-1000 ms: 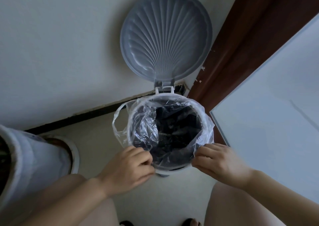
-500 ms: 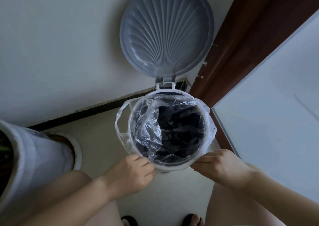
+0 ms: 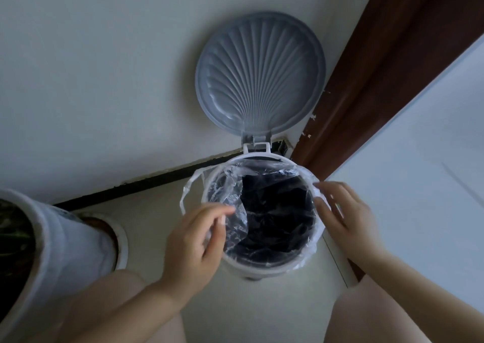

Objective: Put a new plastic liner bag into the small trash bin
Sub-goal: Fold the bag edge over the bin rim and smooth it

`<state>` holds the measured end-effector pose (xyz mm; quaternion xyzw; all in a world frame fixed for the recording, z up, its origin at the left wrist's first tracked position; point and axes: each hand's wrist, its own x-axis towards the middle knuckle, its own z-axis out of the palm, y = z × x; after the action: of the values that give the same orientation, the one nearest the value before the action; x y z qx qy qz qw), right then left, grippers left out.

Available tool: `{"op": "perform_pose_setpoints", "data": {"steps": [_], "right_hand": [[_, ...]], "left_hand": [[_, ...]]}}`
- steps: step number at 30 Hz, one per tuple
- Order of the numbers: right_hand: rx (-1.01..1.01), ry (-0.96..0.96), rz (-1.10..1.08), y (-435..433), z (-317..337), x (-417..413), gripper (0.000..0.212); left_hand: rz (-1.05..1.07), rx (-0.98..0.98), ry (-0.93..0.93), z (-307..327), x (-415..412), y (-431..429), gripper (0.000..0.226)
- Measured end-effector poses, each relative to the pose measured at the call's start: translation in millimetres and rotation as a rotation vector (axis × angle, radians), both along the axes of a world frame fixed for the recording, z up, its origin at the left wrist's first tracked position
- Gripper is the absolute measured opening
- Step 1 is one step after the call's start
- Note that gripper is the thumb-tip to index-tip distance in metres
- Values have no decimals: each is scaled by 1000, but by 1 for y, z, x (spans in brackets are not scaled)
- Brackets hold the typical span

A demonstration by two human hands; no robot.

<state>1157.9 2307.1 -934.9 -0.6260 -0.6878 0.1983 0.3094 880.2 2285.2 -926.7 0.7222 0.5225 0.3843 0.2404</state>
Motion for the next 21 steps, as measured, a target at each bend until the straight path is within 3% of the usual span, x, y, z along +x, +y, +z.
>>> {"op": "perform_pose_setpoints", "data": {"steps": [2, 6, 8, 15, 21], "right_hand": [[-74, -15, -25, 19, -10, -11, 35], [-208, -165, -5, 43, -31, -26, 59], [-229, -229, 5, 46, -41, -28, 70], [-191, -261, 6, 56, -53, -30, 82], [-205, -237, 48, 70, -54, -27, 83]], "left_hand": [[105, 0, 134, -2, 19, 19, 32], [185, -326, 447, -30, 39, 50, 67], [193, -364, 535, -45, 38, 57, 78], [180, -230, 550, -67, 31, 73, 87], [157, -272, 467, -78, 29, 86, 88]]}}
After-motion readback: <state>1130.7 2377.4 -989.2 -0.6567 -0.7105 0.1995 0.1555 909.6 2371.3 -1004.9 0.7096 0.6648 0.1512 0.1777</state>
